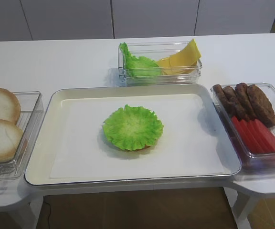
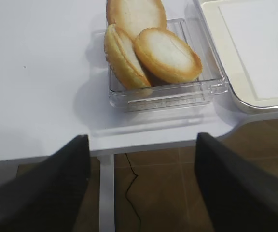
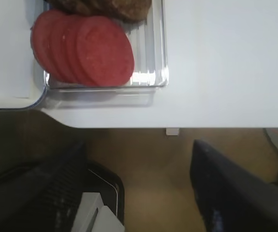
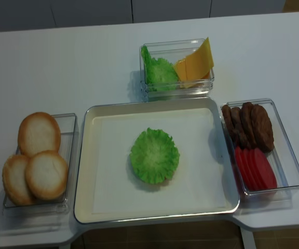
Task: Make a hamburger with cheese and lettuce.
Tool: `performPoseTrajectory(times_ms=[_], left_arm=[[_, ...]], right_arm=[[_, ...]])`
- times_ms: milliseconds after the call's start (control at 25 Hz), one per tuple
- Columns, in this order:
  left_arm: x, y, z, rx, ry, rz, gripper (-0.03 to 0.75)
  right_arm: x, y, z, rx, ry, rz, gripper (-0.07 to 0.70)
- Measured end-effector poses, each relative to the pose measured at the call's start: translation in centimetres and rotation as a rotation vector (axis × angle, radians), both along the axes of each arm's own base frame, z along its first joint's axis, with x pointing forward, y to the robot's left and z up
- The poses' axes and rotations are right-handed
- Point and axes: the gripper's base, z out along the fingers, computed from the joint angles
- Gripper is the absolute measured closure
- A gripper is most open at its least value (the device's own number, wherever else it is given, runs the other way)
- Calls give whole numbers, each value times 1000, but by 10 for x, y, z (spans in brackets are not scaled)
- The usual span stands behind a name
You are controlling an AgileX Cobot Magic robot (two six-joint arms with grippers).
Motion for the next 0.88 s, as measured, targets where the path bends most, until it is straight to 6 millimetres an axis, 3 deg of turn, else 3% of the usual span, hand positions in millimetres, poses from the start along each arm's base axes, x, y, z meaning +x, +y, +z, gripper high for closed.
performPoseTrajectory(times_ms=[240,400,680,880], left_arm=[[0,0,0,0,0,0,223],[0,0,0,0,0,0,223],[0,0,0,0,0,0,223],[0,0,0,0,0,0,223]], right_arm=[[-62,-11,-18,65,-143,6,129],[-94,-17,-34,95,-242,10,129],[-127,-23,-57,132,-386,20,129],[-129,-19,-66,122,-447,108,129]])
